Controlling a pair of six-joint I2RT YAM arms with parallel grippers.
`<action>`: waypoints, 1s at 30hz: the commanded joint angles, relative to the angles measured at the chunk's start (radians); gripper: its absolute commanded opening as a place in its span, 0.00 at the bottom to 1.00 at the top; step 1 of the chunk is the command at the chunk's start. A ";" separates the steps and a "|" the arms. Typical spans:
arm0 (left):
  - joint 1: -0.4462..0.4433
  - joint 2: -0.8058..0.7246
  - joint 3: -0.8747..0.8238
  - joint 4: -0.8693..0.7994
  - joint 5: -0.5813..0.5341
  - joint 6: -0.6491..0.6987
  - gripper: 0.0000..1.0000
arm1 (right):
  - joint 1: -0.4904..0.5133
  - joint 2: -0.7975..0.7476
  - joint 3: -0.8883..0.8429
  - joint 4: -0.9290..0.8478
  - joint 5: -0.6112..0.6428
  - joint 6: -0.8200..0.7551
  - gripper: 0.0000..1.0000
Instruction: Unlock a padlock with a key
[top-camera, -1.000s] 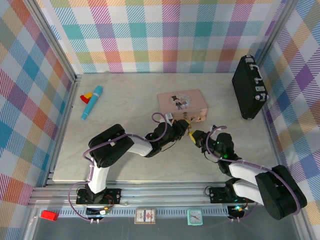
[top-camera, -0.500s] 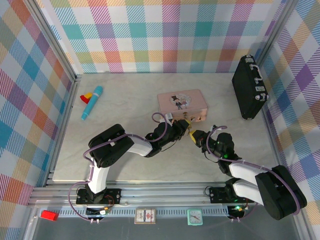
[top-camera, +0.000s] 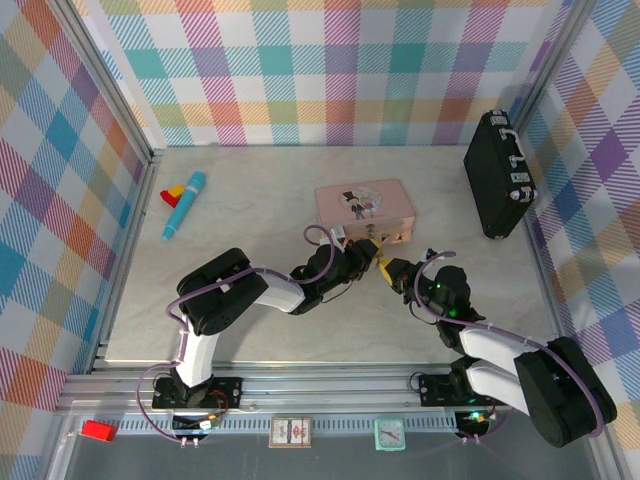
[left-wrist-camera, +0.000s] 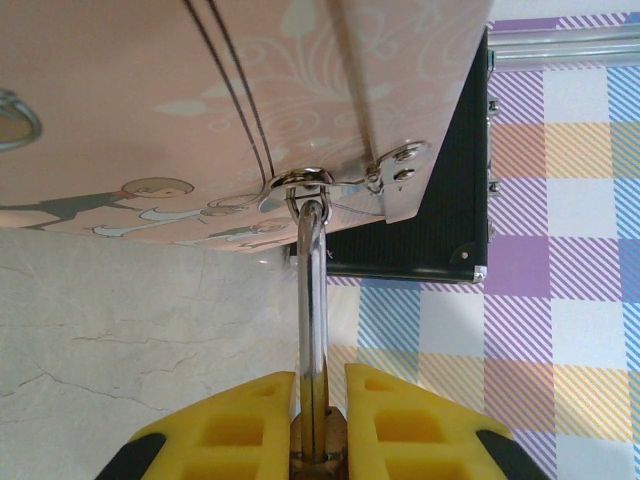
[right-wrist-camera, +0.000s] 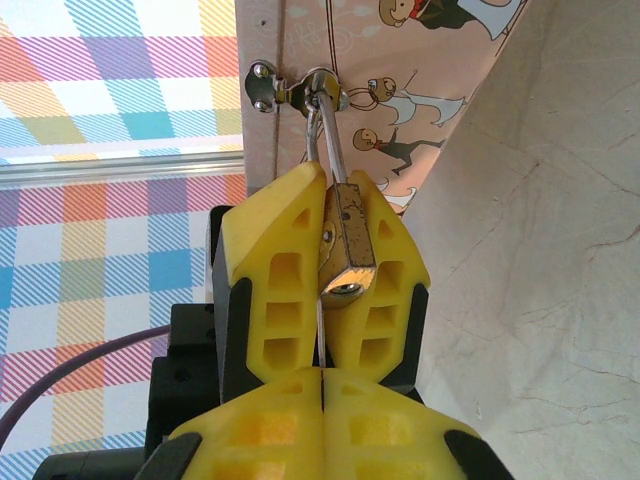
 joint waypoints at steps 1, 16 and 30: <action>-0.015 -0.015 0.022 0.171 0.038 0.017 0.00 | -0.007 0.007 0.031 0.018 -0.007 0.006 0.00; -0.020 -0.016 0.022 0.179 0.040 0.014 0.00 | -0.008 0.023 0.040 0.024 -0.009 0.013 0.00; -0.021 -0.016 0.022 0.183 0.036 0.014 0.00 | -0.008 0.013 0.036 -0.009 -0.007 0.013 0.00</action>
